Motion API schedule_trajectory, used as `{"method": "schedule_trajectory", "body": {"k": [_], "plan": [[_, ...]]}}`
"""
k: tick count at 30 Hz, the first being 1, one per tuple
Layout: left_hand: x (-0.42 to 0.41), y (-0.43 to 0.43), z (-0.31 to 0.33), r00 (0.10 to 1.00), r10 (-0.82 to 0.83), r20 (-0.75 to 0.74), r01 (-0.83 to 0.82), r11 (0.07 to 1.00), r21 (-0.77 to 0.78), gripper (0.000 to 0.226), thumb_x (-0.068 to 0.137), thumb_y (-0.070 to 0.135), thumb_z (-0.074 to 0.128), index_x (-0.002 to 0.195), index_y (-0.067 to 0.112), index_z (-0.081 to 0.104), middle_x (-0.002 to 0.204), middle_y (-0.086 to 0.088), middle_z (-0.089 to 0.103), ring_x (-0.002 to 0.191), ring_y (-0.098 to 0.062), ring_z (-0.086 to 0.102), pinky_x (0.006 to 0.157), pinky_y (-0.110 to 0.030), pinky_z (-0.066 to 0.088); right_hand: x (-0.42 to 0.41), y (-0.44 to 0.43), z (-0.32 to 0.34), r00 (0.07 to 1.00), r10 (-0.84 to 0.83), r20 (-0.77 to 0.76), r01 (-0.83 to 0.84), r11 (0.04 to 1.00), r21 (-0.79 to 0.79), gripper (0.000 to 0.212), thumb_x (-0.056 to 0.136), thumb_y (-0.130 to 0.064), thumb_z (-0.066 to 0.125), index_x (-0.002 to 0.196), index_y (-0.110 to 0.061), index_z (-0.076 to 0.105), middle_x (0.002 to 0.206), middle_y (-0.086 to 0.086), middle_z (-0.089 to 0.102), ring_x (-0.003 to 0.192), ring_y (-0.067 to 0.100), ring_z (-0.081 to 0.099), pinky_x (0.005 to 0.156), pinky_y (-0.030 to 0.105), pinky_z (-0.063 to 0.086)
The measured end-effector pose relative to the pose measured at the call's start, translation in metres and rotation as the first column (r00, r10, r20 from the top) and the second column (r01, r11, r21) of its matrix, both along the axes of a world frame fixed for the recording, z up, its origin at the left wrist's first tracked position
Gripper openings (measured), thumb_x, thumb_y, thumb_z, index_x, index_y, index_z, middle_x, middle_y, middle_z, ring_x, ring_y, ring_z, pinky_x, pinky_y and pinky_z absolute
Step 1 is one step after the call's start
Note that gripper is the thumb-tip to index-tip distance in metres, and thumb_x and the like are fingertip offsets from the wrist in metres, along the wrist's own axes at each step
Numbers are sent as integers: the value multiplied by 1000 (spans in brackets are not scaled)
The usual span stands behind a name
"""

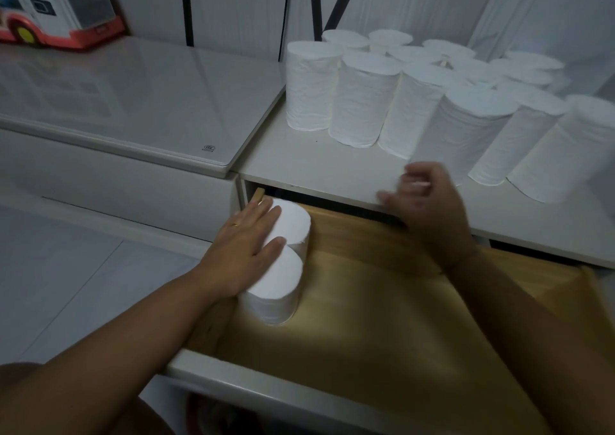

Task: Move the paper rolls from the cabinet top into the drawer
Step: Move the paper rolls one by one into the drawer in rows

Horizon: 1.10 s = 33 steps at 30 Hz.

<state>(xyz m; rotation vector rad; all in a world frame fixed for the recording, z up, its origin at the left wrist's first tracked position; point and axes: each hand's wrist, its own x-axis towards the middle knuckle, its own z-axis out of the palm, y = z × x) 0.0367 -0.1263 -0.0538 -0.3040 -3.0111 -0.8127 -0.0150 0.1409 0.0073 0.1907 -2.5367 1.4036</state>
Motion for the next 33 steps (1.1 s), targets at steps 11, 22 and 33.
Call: {"method": "schedule_trajectory", "body": {"k": [11,22,33], "plan": [[-3,1,-6,1000,-18,-18,16,995,-97,68,88,55,19,150,26,12,158,9,2,144,-6,-8,118,-34,1,-72,43,6,907,-416,-70,399,900,-178,107,59,-50,78,141,-16,19,140,7,28,132,23,29,112,44,29],[-4,0,-7,999,-24,-21,22,997,-79,67,90,54,23,150,25,14,158,9,3,144,-7,-6,119,-37,5,-47,30,4,960,-278,-26,269,947,-178,101,62,-40,80,139,-18,19,137,3,40,121,19,45,102,44,44],[-3,2,-4,1000,-15,-16,13,997,-80,59,98,43,33,150,25,13,158,8,3,144,-7,-6,118,-33,2,58,3,-21,948,309,73,-295,942,-159,104,55,-21,86,139,-10,26,133,4,47,117,9,51,84,17,51]]}}
